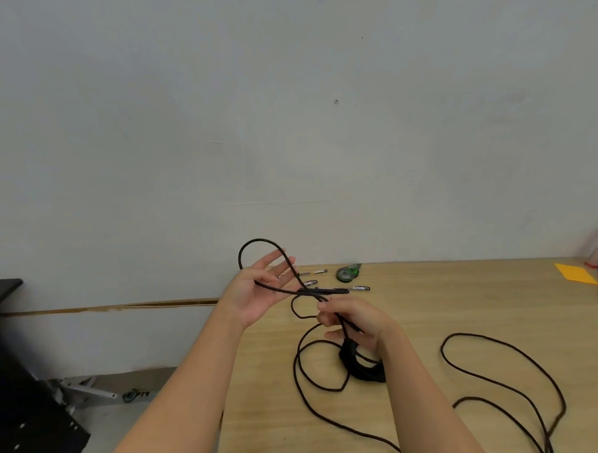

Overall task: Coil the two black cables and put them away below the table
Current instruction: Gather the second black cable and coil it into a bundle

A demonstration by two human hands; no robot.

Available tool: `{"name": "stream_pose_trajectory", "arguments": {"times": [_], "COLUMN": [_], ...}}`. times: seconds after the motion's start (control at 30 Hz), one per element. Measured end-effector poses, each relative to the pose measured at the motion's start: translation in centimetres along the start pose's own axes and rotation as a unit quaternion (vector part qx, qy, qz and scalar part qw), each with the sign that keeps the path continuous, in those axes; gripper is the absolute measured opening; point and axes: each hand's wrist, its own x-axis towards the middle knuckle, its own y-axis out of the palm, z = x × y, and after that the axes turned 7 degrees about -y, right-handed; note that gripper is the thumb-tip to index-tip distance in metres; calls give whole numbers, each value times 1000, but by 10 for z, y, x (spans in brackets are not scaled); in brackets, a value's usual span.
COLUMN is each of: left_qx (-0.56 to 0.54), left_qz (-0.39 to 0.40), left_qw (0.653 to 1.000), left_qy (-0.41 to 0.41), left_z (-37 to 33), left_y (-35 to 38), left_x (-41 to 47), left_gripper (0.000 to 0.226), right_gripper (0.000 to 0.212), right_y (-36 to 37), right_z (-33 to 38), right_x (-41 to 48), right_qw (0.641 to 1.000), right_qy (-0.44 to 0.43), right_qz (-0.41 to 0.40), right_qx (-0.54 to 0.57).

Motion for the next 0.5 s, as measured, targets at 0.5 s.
{"name": "stream_pose_trajectory", "arguments": {"times": [0.5], "left_qx": [-20], "left_qz": [-263], "left_qw": [962], "left_qy": [74], "left_z": [-2], "left_y": [24], "left_x": [25], "left_gripper": [29], "right_gripper": [35], "right_y": [50], "right_z": [16], "right_x": [8], "right_qw": [988], "right_qy": [-9], "right_qz": [-6], "right_qx": [-152]}}
